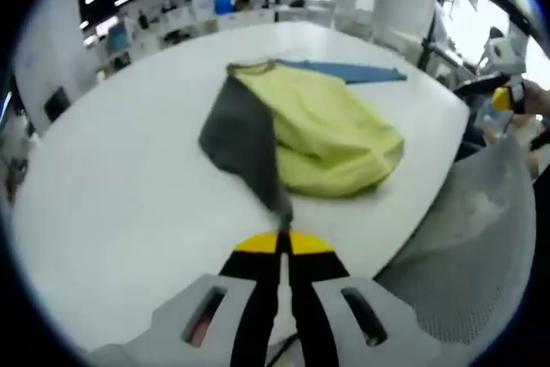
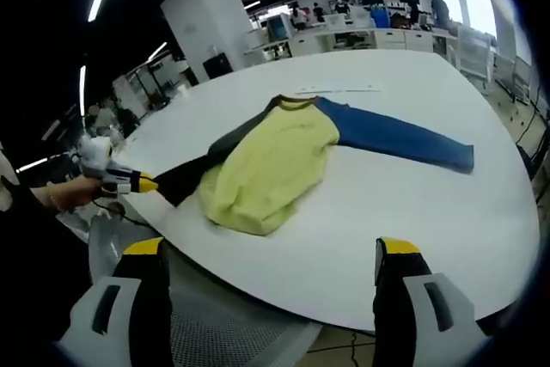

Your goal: Fold the garment on the visible template until the final outline fits inside the template.

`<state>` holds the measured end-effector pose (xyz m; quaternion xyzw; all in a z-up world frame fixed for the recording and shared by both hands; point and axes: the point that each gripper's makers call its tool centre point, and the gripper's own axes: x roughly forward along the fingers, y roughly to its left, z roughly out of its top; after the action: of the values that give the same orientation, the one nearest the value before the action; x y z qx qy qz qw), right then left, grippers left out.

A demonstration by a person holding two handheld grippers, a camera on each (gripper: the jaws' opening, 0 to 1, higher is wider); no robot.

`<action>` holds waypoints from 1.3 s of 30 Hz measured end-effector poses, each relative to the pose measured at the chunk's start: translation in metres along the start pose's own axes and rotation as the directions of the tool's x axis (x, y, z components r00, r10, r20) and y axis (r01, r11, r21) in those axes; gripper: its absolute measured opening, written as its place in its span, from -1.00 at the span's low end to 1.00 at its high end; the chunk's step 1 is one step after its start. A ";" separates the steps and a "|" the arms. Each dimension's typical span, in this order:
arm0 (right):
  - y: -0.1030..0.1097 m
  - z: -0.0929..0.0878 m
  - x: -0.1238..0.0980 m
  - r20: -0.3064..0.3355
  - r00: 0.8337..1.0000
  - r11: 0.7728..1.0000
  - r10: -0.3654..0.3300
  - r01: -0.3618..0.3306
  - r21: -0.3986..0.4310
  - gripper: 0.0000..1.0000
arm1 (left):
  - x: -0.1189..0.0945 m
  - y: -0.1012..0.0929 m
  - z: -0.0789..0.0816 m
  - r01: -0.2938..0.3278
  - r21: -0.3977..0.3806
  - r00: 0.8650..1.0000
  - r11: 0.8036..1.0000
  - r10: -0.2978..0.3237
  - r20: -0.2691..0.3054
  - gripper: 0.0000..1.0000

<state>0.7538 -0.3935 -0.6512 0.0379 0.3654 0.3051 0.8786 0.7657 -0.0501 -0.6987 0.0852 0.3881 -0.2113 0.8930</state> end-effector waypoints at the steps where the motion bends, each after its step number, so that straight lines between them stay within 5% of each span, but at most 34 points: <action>1: 0.000 0.000 0.000 -0.001 1.000 1.000 0.000 0.000 -0.002 0.99 | -0.002 0.002 0.002 -0.003 -0.001 1.000 1.000 0.003 0.004 -1.00; 11: -0.001 0.001 0.002 -0.005 1.000 1.000 0.001 -0.002 -0.018 0.99 | -0.020 0.036 0.018 -0.062 -0.021 0.997 0.998 0.063 0.041 -1.00; 39: -0.002 -0.001 0.003 -0.024 1.000 1.000 0.000 0.000 -0.031 0.99 | -0.045 0.113 0.032 -0.173 -0.057 0.983 0.983 0.176 0.049 -1.00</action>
<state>0.7556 -0.3940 -0.6546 0.0206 0.3711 0.3112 0.8747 0.8093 0.0549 -0.6451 0.0896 0.3602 -0.1242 0.9202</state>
